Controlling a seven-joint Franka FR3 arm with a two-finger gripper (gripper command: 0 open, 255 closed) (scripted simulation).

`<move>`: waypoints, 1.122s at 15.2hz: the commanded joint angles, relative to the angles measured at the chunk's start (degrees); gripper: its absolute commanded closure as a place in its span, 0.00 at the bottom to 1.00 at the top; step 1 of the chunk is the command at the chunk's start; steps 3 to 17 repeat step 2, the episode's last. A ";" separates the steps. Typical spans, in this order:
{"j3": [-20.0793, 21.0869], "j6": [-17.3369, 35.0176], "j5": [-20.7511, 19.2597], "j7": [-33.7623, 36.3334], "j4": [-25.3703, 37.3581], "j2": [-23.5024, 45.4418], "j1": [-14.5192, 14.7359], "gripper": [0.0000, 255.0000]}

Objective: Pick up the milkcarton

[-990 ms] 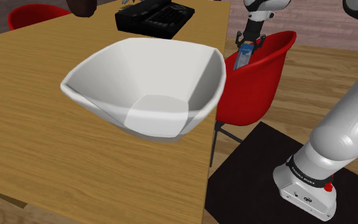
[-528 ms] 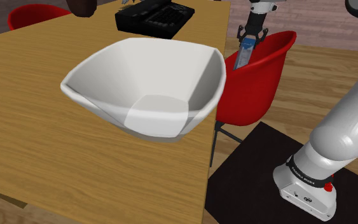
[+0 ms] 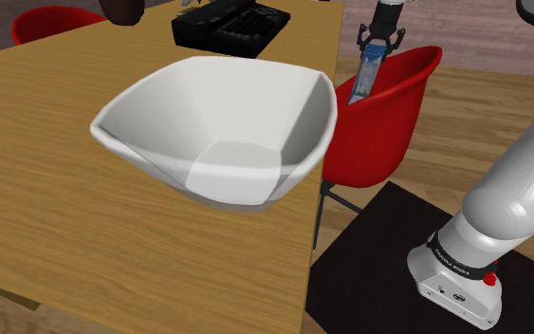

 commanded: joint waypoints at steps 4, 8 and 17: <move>0.00 -1.01 0.03 0.02 1.18 0.10 -0.01 1.00; 0.00 -1.01 0.03 0.02 1.18 0.10 -0.01 1.00; 0.00 -1.01 0.03 0.02 1.18 0.10 -0.01 1.00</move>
